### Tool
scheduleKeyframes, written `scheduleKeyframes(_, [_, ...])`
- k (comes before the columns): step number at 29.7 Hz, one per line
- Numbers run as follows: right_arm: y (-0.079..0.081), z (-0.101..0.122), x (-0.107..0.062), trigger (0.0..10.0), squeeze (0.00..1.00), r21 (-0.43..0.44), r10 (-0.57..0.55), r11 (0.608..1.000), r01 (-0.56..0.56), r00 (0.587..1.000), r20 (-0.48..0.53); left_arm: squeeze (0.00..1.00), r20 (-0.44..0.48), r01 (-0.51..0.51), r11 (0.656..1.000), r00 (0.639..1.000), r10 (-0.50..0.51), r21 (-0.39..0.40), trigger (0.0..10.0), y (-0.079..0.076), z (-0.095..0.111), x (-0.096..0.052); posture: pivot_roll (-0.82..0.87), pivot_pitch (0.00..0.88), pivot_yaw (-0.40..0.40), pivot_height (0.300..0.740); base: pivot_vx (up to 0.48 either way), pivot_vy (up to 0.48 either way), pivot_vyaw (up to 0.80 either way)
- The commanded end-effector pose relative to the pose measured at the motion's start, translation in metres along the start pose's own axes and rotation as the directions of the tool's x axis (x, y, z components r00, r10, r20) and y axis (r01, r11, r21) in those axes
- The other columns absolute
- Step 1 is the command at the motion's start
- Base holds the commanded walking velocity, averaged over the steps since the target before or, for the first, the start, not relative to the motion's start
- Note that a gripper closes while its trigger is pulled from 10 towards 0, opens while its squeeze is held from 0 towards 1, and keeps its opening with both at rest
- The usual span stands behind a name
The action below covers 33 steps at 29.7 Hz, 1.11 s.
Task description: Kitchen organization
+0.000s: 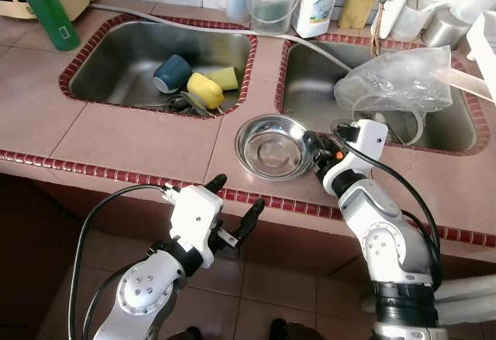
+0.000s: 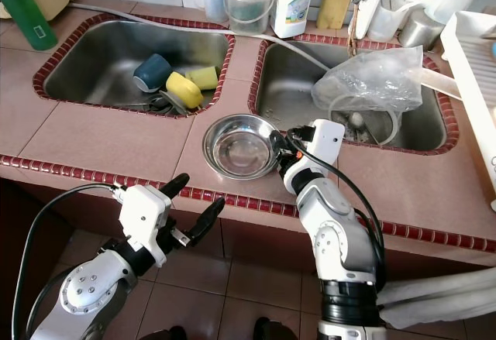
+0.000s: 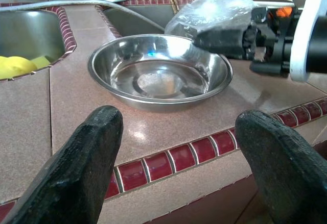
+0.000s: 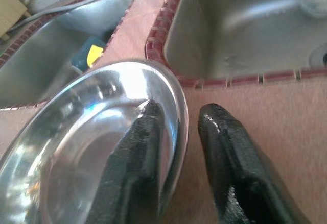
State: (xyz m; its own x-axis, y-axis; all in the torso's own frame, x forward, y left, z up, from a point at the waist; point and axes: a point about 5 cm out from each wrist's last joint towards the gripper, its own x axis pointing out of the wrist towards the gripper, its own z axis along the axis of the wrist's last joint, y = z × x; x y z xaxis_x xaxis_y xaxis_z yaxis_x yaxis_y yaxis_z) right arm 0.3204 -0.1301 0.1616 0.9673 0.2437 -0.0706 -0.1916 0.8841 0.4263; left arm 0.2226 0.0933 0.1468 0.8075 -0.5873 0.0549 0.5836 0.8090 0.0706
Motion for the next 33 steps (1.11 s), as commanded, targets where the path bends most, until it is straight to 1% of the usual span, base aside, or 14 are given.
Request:
scheduleKeyframes(1, [-0.003, -0.001, -0.005, 0.0, 0.00, 0.022, -0.014, 1.000, 0.014, 1.000, -0.016, 0.00, 0.005, 0.014, 1.000, 1.000, -0.014, -0.004, 10.0, -0.004, 0.000, 0.000, -0.04, 0.188, -0.030, 0.740, 0.000, 0.000, 0.00])
scheduleKeyframes(4, [-0.004, -0.005, -0.008, 0.0, 0.00, 0.040, -0.014, 0.999, 0.015, 0.999, -0.043, 0.00, 0.008, 0.010, 1.000, 1.000, -0.010, -0.008, 10.0, -0.004, 0.001, 0.000, -0.04, 0.190, -0.034, 0.740, 0.000, 0.000, 0.00])
scheduleKeyframes(8, [-0.007, -0.009, -0.011, 0.0, 0.00, 0.041, -0.016, 0.999, 0.020, 0.997, -0.081, 0.00, 0.013, 0.002, 1.000, 1.000, -0.002, -0.014, 10.0, -0.004, 0.002, 0.001, -0.04, 0.198, -0.037, 0.740, 0.000, 0.000, 0.00])
scheduleKeyframes(17, [-0.012, -0.010, -0.014, 0.0, 0.00, 0.045, -0.033, 0.998, 0.037, 0.995, -0.091, 0.00, 0.012, -0.007, 1.000, 1.000, 0.007, -0.020, 10.0, -0.004, 0.001, 0.001, -0.04, 0.205, -0.040, 0.740, 0.000, 0.000, 0.00])
scheduleKeyframes(21, [-0.012, -0.010, -0.015, 0.0, 0.00, 0.063, -0.038, 0.997, 0.044, 0.995, -0.092, 0.00, 0.012, -0.010, 1.000, 1.000, 0.010, -0.019, 10.0, -0.003, 0.001, 0.001, -0.04, 0.205, -0.038, 0.740, 0.000, 0.000, 0.00])
scheduleKeyframes(24, [-0.011, -0.008, -0.016, 0.0, 0.00, 0.067, -0.033, 0.997, 0.038, 0.997, -0.074, 0.00, 0.013, -0.011, 1.000, 1.000, 0.011, -0.019, 10.0, -0.003, 0.001, 0.001, -0.04, 0.203, -0.036, 0.740, 0.000, 0.000, 0.00])
scheduleKeyframes(25, [-0.009, -0.004, -0.015, 0.0, 0.00, 0.075, -0.027, 0.997, 0.029, 0.999, -0.034, 0.00, 0.014, -0.011, 1.000, 1.000, 0.011, -0.017, 10.0, -0.002, 0.001, 0.002, -0.04, 0.199, -0.034, 0.740, 0.000, 0.000, 0.00])
scheduleKeyframes(27, [-0.007, 0.001, -0.015, 0.0, 0.00, 0.085, -0.013, 0.996, 0.012, 1.000, 0.012, 0.00, 0.016, -0.011, 1.000, 1.000, 0.011, -0.016, 10.0, -0.001, 0.002, 0.003, -0.04, 0.196, -0.032, 0.740, 0.000, 0.000, 0.00])
scheduleKeyframes(28, [-0.007, 0.001, -0.015, 0.0, 0.00, 0.085, -0.013, 0.996, 0.012, 1.000, 0.012, 0.00, 0.016, -0.011, 1.000, 1.000, 0.011, -0.016, 10.0, -0.001, 0.002, 0.003, -0.04, 0.196, -0.032, 0.740, 0.000, 0.000, 0.00])
scheduleKeyframes(29, [-0.006, 0.003, -0.014, 0.0, 0.00, 0.083, -0.005, 0.997, 0.002, 0.999, 0.034, 0.00, 0.016, -0.012, 1.000, 1.000, 0.012, -0.015, 10.0, -0.001, 0.001, 0.003, -0.04, 0.191, -0.030, 0.740, 0.000, 0.000, 0.00])
scheduleKeyframes(30, [-0.002, 0.007, -0.014, 0.0, 0.00, 0.097, 0.021, 0.995, -0.029, 0.996, 0.082, 0.00, 0.020, -0.012, 1.000, 1.000, 0.012, -0.011, 10.0, 0.000, 0.002, 0.004, -0.04, 0.186, -0.029, 0.740, 0.000, 0.000, 0.00])
scheduleKeyframes(31, [0.001, 0.010, -0.014, 0.0, 0.00, 0.117, 0.034, 0.992, -0.047, 0.993, 0.109, 0.00, 0.022, -0.013, 1.000, 1.000, 0.014, -0.009, 10.0, 0.001, 0.002, 0.005, -0.04, 0.180, -0.026, 0.740, 0.000, 0.000, 0.00])
scheduleKeyframes(32, [0.001, 0.010, -0.014, 0.0, 0.00, 0.117, 0.034, 0.992, -0.047, 0.993, 0.109, 0.00, 0.022, -0.013, 1.000, 1.000, 0.014, -0.009, 10.0, 0.001, 0.002, 0.005, -0.04, 0.180, -0.026, 0.740, 0.000, 0.000, 0.00])
scheduleKeyframes(33, [0.003, 0.013, -0.014, 0.0, 0.00, 0.128, 0.059, 0.989, -0.078, 0.988, 0.146, 0.00, 0.026, -0.017, 1.000, 1.000, 0.017, -0.007, 10.0, 0.002, 0.003, 0.006, -0.04, 0.175, -0.025, 0.740, 0.000, 0.000, 0.00])
